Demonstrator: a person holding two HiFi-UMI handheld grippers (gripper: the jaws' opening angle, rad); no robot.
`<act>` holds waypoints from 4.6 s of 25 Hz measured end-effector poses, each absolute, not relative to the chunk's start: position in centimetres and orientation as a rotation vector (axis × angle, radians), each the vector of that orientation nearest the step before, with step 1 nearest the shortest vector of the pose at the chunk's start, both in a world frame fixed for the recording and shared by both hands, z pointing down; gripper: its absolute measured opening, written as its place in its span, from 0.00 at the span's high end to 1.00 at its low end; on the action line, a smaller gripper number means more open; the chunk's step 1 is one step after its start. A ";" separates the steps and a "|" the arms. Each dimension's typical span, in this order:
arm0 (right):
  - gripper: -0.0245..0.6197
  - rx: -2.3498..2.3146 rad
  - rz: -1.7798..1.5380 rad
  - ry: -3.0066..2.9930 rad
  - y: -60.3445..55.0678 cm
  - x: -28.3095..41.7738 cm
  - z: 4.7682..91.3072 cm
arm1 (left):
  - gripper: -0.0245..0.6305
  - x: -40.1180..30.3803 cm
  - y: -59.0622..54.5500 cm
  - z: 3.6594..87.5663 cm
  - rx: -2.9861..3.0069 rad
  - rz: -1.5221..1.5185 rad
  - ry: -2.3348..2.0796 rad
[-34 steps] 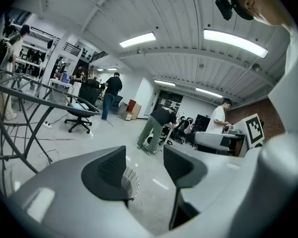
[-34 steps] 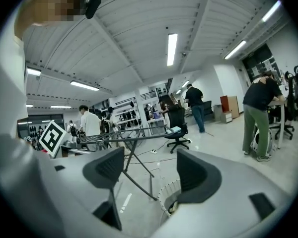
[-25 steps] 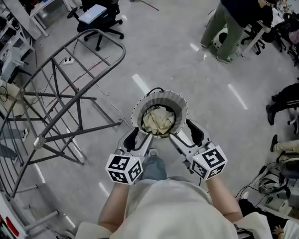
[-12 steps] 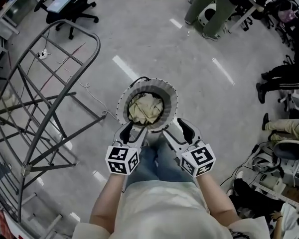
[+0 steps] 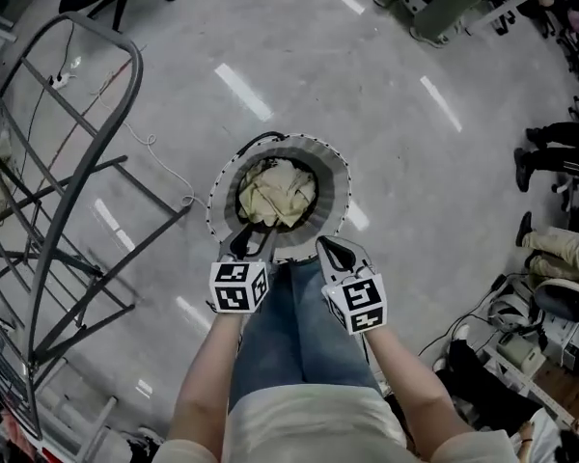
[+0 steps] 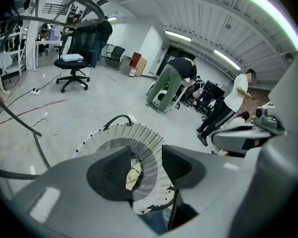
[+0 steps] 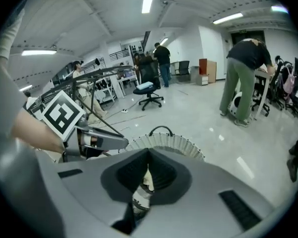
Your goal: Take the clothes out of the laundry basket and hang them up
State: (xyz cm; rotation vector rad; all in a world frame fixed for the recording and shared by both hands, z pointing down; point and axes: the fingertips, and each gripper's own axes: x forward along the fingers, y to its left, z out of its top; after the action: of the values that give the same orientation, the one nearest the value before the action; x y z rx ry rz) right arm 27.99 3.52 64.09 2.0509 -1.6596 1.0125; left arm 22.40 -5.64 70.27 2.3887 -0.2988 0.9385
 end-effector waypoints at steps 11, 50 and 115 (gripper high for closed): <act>0.96 1.815 1.170 -1.620 1.7 30.2 81.7 | 0.72 24.8 -7.3 86.3 2.263 1.160 -0.379; 0.96 1.951 1.260 -1.541 -1.2 31.9 85.4 | 0.93 27.3 -4.1 90.7 2.316 1.097 -0.234; 0.95 1.468 -0.336 -2.429 18.9 24.9 6.0 | 0.35 18.9 7.5 45.5 1.971 0.095 0.121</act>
State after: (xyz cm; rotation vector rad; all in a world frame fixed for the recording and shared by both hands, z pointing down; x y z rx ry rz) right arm 24.88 18.92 6.00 1.4684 -2.4285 -0.3364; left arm 18.94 7.49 45.54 1.9714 0.1210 0.0945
